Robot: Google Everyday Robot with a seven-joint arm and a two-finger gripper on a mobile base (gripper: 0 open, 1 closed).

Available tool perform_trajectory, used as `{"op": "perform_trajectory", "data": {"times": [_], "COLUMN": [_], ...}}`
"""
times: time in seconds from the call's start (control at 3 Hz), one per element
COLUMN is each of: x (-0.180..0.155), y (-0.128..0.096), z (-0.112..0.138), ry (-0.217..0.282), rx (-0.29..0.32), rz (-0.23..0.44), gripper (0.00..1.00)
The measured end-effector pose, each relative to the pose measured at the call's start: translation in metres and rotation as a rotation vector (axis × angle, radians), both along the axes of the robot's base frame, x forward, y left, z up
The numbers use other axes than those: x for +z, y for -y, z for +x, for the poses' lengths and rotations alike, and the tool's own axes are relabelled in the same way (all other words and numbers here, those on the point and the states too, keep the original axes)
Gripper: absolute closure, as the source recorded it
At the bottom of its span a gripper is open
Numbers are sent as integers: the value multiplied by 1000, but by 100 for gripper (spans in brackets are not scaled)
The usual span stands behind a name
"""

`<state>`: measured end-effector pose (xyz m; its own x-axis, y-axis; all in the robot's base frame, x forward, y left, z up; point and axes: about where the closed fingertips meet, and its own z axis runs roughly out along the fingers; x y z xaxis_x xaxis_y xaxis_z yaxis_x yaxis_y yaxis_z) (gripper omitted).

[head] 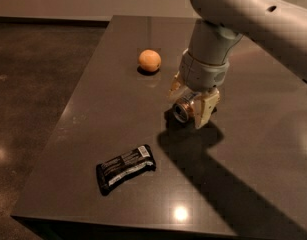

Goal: Place orange can upright

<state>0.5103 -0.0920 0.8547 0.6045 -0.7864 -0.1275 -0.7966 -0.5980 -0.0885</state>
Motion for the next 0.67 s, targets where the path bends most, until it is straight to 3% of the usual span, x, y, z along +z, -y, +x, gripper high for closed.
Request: {"op": "perform_trajectory", "data": {"times": [0.67], "x": [12], "y": [-4], "z": [-1], "ry": [8], "rx": [-27], "rz": [44], "gripper": [83]}}
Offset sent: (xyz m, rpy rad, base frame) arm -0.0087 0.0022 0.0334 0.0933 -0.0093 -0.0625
